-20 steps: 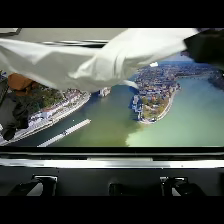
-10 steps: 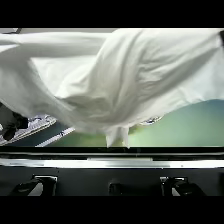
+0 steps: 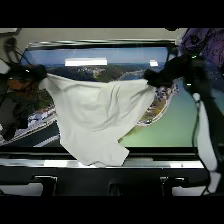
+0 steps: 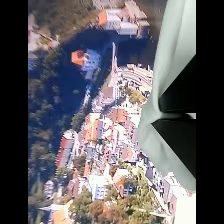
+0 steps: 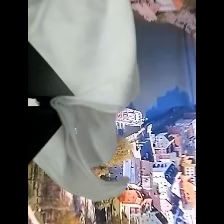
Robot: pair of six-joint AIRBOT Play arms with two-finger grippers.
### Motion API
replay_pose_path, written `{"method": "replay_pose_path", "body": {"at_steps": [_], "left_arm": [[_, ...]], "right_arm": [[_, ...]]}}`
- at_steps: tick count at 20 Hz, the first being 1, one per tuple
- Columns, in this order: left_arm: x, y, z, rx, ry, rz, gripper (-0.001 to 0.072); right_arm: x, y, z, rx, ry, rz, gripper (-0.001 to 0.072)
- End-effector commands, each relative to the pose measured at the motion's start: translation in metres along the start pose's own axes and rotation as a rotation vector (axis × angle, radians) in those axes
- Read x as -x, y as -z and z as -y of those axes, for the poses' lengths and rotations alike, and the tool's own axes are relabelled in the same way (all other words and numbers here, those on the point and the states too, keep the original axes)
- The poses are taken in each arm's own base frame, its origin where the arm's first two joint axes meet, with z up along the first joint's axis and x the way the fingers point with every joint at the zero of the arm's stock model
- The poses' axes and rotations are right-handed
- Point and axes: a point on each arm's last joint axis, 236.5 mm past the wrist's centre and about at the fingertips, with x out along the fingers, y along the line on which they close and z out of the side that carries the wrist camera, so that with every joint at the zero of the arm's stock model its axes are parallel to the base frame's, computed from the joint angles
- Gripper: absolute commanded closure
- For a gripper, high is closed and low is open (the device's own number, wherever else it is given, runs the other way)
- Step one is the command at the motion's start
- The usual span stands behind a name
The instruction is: Fold the clothes and pants, and hang the long-sleeved shirts on hangers.
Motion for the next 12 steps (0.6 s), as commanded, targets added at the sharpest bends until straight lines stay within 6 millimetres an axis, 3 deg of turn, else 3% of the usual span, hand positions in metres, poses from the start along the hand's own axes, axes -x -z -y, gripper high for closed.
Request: {"method": "replay_pose_path", "body": {"at_steps": [1, 4, 5, 6, 7, 8, 9, 12], "left_arm": [[-0.106, 0.052, -0.004, 0.041, -0.012, -0.153, 0.0696], [-0.13, 0.064, 0.005, 0.068, -0.009, -0.169, 0.0693], [-0.129, 0.061, 0.006, 0.07, -0.007, -0.16, 0.0686], [-0.123, 0.056, 0.005, 0.083, -0.008, -0.153, 0.0592], [-0.111, 0.048, 0.0, 0.093, -0.011, -0.149, 0.0366], [-0.095, 0.039, -0.008, 0.103, -0.018, -0.148, 0.0173], [-0.076, 0.032, -0.019, 0.107, -0.027, -0.148, 0.0129], [-0.017, 0.029, -0.054, 0.122, -0.061, -0.166, 0.0129]], "right_arm": [[-0.111, 0.021, 0.012, -0.143, -0.05, -0.112, 0.0675], [-0.135, 0.024, 0.012, -0.228, -0.075, -0.12, 0.0609], [-0.131, 0.021, 0.014, -0.226, -0.076, -0.117, 0.0518], [-0.122, 0.016, 0.018, -0.228, -0.077, -0.117, 0.0354], [-0.108, 0.01, 0.025, -0.215, -0.076, -0.117, 0.0265], [-0.091, 0.002, 0.036, -0.188, -0.074, -0.107, 0.0224], [-0.071, -0.009, 0.055, -0.167, -0.067, -0.086, 0.021], [-0.025, -0.025, 0.129, -0.193, -0.028, -0.06, 0.0182]]}}
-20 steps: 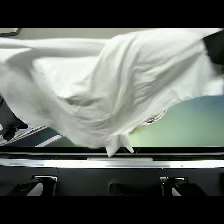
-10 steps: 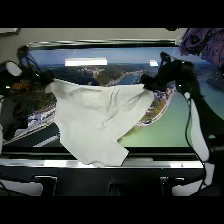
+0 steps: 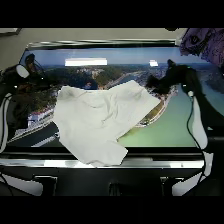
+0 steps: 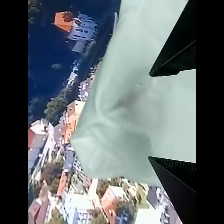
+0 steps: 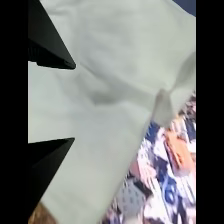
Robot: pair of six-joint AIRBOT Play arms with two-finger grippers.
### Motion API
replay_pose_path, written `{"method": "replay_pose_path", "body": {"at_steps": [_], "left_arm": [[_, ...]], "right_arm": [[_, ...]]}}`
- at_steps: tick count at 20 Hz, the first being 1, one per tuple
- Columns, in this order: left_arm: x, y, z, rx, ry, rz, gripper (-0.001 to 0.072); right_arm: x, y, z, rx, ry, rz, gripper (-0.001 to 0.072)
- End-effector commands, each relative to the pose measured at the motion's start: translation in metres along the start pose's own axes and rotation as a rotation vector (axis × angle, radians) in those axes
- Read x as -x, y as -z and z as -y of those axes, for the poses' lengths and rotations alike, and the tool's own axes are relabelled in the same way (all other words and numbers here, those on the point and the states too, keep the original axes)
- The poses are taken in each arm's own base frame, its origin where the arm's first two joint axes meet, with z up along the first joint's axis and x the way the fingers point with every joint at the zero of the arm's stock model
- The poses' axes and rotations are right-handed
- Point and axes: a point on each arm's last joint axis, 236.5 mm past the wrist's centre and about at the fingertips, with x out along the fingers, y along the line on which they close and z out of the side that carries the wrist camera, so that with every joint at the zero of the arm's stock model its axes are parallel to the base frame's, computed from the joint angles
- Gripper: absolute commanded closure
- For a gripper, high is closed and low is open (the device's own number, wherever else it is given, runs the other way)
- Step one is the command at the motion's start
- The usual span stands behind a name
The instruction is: Fold the clothes and pants, and hang the long-sleeved shirts on hangers.
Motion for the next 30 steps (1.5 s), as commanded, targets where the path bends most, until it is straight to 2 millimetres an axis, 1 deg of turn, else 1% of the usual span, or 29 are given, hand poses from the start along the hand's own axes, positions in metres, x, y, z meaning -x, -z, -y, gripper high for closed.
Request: {"method": "replay_pose_path", "body": {"at_steps": [1, 2, 3, 4, 5, 7, 8, 10, 11, 14, 16, 17, 18, 19, 20, 21, 23, 26, 28, 30], "left_arm": [[0.055, 0.011, -0.039, 0.038, -0.038, -0.042, 0.0129], [0.065, 0.017, -0.047, 0.059, -0.042, -0.05, 0.013], [0.073, 0.027, -0.051, 0.088, -0.031, -0.056, 0.013], [0.077, 0.038, -0.053, 0.12, -0.009, -0.067, 0.013], [0.079, 0.05, -0.053, 0.145, 0.01, -0.083, 0.013], [0.081, 0.077, -0.046, 0.158, 0.068, -0.122, 0.013], [0.081, 0.089, -0.039, 0.161, 0.102, -0.14, 0.013], [0.083, 0.11, -0.029, 0.172, 0.151, -0.169, 0.0129], [0.084, 0.119, -0.026, 0.18, 0.166, -0.178, 0.013], [0.092, 0.144, -0.024, 0.196, 0.169, -0.194, 0.0129], [0.099, 0.162, -0.024, 0.209, 0.167, -0.199, 0.0129], [0.101, 0.173, -0.025, 0.228, 0.165, -0.204, 0.0129], [0.103, 0.186, -0.022, 0.247, 0.177, -0.215, 0.0129], [0.104, 0.2, -0.019, 0.258, 0.189, -0.233, 0.0129], [0.105, 0.22, -0.013, 0.278, 0.217, -0.269, 0.0129], [0.105, 0.239, -0.005, 0.305, 0.251, -0.314, 0.0129], [0.105, 0.28, 0.008, 0.357, 0.31, -0.397, 0.0129], [0.099, 0.342, 0.016, 0.404, 0.296, -0.516, 0.013], [0.097, 0.382, 0.025, 0.398, 0.288, -0.611, 0.013], [0.097, 0.412, 0.032, 0.387, 0.262, -0.694, 0.013]], "right_arm": [[0.044, -0.014, 0.068, -0.014, 0.026, -0.019, 0.0162], [0.045, -0.01, 0.086, -0.034, 0.029, -0.049, 0.0162], [0.041, -0.005, 0.097, -0.046, 0.015, -0.085, 0.0157], [0.033, 0.002, 0.102, -0.047, -0.012, -0.125, 0.0154], [0.025, 0.004, 0.104, -0.053, -0.035, -0.14, 0.0154], [0.005, 0.006, 0.106, -0.054, -0.067, -0.159, 0.0154], [-0.006, 0.011, 0.106, -0.073, -0.09, -0.182, 0.0154], [-0.025, 0.022, 0.104, -0.1, -0.144, -0.233, 0.0155], [-0.032, 0.024, 0.102, -0.112, -0.17, -0.241, 0.0158], [-0.043, 0.021, 0.096, -0.118, -0.21, -0.229, 0.0174], [-0.05, 0.026, 0.087, -0.088, -0.214, -0.239, 0.0177], [-0.054, 0.03, 0.081, -0.076, -0.215, -0.253, 0.0217], [-0.057, 0.034, 0.077, -0.062, -0.214, -0.262, 0.0319], [-0.059, 0.036, 0.074, -0.051, -0.211, -0.267, 0.0471], [-0.057, 0.036, 0.072, -0.05, -0.214, -0.269, 0.0639], [-0.053, 0.036, 0.07, -0.046, -0.215, -0.268, 0.068], [-0.04, 0.034, 0.066, -0.028, -0.215, -0.263, 0.0681], [-0.017, 0.032, 0.055, -0.008, -0.206, -0.254, 0.068], [-0.004, 0.028, 0.049, -0.006, -0.207, -0.233, 0.068], [0.007, 0.023, 0.043, -0.013, -0.206, -0.213, 0.068]]}}
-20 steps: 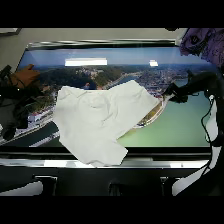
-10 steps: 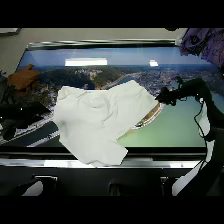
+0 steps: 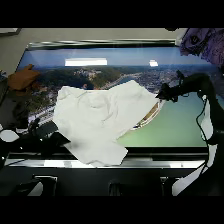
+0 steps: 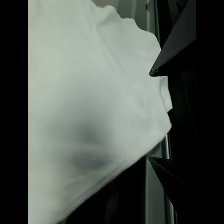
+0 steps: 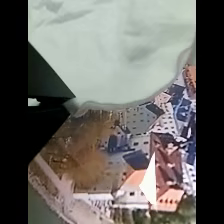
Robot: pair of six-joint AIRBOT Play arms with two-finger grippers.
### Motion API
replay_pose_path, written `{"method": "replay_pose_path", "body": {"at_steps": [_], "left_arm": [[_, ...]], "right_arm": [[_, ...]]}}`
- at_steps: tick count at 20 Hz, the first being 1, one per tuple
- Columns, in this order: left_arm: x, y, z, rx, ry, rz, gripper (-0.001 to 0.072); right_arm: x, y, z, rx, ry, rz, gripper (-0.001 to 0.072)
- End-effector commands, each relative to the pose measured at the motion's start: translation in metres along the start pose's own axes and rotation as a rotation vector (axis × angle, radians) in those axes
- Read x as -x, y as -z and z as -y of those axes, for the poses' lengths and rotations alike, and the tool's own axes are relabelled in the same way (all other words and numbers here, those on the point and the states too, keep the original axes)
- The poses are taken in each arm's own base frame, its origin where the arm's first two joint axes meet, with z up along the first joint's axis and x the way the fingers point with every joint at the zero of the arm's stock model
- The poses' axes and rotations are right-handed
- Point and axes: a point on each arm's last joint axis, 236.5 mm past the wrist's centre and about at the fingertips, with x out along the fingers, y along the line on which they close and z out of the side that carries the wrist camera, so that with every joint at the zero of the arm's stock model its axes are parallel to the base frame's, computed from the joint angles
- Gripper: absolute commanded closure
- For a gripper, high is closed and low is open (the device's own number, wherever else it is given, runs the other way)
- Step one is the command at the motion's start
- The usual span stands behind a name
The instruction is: Fold the clothes and pants, and hang the long-sleeved shirts on hangers.
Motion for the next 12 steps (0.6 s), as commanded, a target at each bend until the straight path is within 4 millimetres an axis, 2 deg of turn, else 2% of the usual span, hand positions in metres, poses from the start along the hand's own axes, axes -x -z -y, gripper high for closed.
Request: {"method": "replay_pose_path", "body": {"at_steps": [1, 4, 7, 10, 12], "left_arm": [[-0.031, 0.05, -0.013, 0.051, -0.047, -0.132, 0.0131], [-0.045, 0.062, -0.012, 0.037, -0.081, -0.141, 0.0131], [-0.056, 0.052, -0.006, 0.037, -0.078, -0.085, 0.0134], [-0.067, 0.057, -0.013, 0.036, -0.118, -0.121, 0.0164], [-0.078, 0.051, -0.013, 0.033, -0.129, -0.102, 0.0164]], "right_arm": [[0.019, -0.001, -0.015, 0.004, 0.001, 0.029, 0.068], [0.03, 0.002, -0.024, 0.013, -0.002, 0.037, 0.068], [0.036, 0.006, -0.03, 0.023, -0.006, 0.028, 0.068], [0.042, 0.008, -0.035, 0.033, -0.007, 0.03, 0.068], [0.045, 0.008, -0.038, 0.039, -0.007, 0.037, 0.068]]}}
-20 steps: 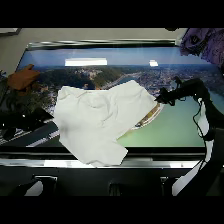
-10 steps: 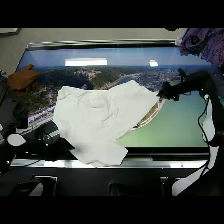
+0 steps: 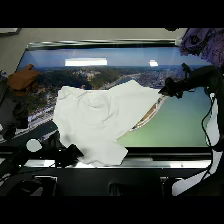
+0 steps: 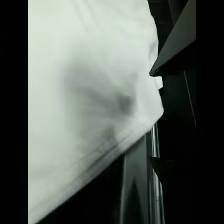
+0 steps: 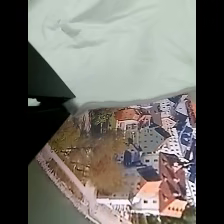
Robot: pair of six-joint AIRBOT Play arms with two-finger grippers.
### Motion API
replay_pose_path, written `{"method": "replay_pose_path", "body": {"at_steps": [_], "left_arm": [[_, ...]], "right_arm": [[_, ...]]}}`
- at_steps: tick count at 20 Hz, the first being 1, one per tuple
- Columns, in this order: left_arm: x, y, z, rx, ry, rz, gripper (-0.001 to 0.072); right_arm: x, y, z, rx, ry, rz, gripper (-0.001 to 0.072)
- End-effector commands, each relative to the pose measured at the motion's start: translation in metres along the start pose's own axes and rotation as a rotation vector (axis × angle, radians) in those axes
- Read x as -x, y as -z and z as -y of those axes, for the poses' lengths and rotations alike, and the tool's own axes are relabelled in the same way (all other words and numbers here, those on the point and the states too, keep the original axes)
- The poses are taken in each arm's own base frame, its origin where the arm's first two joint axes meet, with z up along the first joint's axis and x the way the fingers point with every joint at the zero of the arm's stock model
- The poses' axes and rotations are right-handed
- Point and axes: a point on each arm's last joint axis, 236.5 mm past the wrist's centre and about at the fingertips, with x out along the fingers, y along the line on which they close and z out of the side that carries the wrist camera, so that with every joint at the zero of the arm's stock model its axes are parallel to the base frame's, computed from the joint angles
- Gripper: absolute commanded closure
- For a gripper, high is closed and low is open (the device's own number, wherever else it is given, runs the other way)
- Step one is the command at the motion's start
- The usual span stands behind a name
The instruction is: Fold the clothes and pants, and hang the long-sleeved shirts on hangers.
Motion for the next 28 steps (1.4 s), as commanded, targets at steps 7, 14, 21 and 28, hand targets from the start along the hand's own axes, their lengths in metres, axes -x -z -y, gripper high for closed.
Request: {"method": "replay_pose_path", "body": {"at_steps": [7, 14, 21, 28], "left_arm": [[-0.024, -0.032, 0.033, -0.016, 0.096, 0.098, 0.0692], [0.146, -0.143, 0.136, -0.329, 0.115, 0.53, 0.0697], [0.497, -0.109, 0.215, -0.603, 0.046, 1.33, 0.0695], [0.594, 0.028, 0.185, -0.628, -0.008, 1.674, 0.0695]], "right_arm": [[0.019, 0.007, -0.017, 0.034, -0.006, 0.005, 0.0681], [0.094, -0.033, -0.09, 0.196, -0.023, 0.336, 0.0682], [0.335, 0.032, -0.258, 0.542, -0.048, 0.941, 0.0682], [0.486, 0.207, -0.294, 0.602, 0.061, 1.362, 0.0682]]}}
